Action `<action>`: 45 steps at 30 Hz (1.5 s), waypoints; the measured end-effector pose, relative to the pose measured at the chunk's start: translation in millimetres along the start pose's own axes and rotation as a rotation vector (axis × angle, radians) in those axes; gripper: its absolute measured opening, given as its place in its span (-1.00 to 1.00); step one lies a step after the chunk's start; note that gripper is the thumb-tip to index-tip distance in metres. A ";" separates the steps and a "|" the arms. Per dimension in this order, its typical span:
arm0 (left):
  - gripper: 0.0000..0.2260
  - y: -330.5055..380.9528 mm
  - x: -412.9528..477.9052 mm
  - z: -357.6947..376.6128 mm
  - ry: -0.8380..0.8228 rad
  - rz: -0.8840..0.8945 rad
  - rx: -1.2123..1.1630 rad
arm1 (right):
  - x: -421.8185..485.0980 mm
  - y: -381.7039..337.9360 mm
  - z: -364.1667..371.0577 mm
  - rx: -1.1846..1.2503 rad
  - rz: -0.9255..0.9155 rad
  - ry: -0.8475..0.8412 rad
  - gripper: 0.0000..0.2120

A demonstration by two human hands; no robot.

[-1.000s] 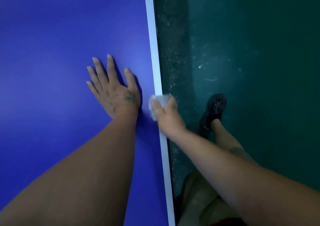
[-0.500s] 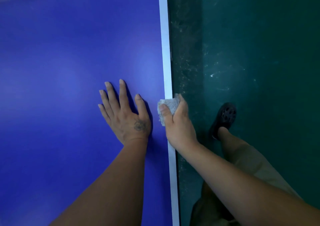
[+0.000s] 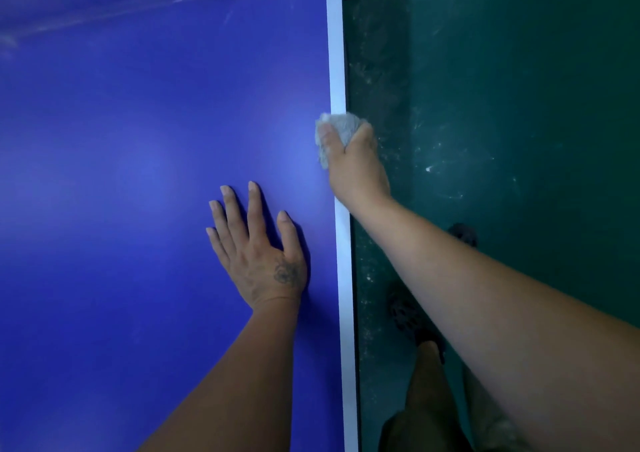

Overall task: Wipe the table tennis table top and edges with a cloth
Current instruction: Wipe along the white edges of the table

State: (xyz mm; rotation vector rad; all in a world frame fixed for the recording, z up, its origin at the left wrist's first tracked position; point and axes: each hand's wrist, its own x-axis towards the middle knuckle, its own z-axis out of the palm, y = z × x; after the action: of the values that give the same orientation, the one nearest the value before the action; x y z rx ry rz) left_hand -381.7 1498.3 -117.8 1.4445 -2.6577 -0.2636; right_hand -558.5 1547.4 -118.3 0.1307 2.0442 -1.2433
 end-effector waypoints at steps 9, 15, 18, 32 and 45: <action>-0.45 0.4 -1.2 0.1 -0.044 -0.026 -0.014 | -55.0 33.3 9.1 -0.065 0.069 -0.003 -0.26; -0.41 21.1 26.3 3.3 -0.091 -0.194 0.057 | 19.1 -15.7 -4.5 -0.095 0.087 -0.086 -0.30; -0.41 48.8 73.7 17.7 -0.053 -0.382 0.072 | 56.4 -42.5 -8.6 -0.123 0.067 -0.089 -0.29; -0.36 104.3 155.9 25.0 -0.080 -0.600 0.111 | 113.8 -95.7 -17.1 -0.032 -0.001 0.019 -0.51; -0.37 102.2 154.2 22.0 -0.078 -0.586 0.108 | 62.9 -124.8 -3.7 -0.711 -0.813 -0.100 -0.47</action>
State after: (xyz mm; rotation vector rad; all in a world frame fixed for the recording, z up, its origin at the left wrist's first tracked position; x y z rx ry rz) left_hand -553.2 1425.7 -117.2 2.2654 -2.2620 -0.2241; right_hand -660.4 1467.4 -65.6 -1.1589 2.3921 -0.8145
